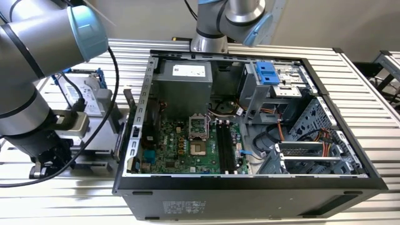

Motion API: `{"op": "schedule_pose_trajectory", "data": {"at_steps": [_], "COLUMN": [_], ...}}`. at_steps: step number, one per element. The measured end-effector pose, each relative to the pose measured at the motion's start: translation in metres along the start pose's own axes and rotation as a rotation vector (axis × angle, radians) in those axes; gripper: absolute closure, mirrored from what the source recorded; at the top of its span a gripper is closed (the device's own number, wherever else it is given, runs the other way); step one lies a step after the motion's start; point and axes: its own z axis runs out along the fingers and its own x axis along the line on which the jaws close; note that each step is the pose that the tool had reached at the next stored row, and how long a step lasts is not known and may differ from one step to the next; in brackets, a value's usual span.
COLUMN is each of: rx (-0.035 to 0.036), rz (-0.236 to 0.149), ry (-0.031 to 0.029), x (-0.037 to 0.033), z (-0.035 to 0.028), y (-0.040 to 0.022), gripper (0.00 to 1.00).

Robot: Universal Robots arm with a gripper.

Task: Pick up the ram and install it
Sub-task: 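Pick up the ram and move it above insertion slot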

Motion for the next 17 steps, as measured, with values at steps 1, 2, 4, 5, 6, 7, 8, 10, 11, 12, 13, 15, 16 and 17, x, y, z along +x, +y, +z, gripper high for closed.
{"op": "schedule_pose_trajectory", "data": {"at_steps": [1, 2, 4, 5, 6, 7, 8, 10, 11, 12, 13, 15, 16, 17], "rx": [0.0000, 0.0000, 0.0000, -0.0001, -0.0001, -0.0001, -0.0001, -0.0001, -0.0001, 0.0000, -0.0001, 0.0001, 0.0001, -0.0001], "rz": [0.000, 0.000, 0.000, 0.000, 0.000, 0.000, 0.000, 0.000, 0.000, 0.000, 0.000, 0.000, 0.000, 0.000], "ry": [-0.0002, -0.0002, -0.0004, -0.0005, -0.0006, -0.0008, -0.0009, -0.0011, -0.0013, -0.0014, -0.0015, -0.0017, -0.0017, -0.0015], "x": [0.0000, 0.0000, 0.0000, 0.0000, 0.0000, 0.0000, 0.0000, 0.0000, 0.0000, 0.0000, 0.0000, 0.0001, 0.0001, 0.0001], "z": [0.0000, 0.0000, 0.0000, 0.0000, 0.0000, 0.0000, 0.0000, 0.0000, 0.0000, 0.0000, 0.0000, -0.0008, -0.0019, -0.0030], "y": [0.0000, 0.0000, 0.0000, 0.0001, 0.0000, 0.0000, 0.0000, 0.0000, 0.0000, 0.0000, 0.0000, 0.0000, 0.0000, 0.0000], "gripper": [0.00, 1.00, 1.00, 1.00, 1.00, 1.00, 1.00, 1.00, 1.00, 1.00, 1.00, 1.00, 1.00, 1.00]}}
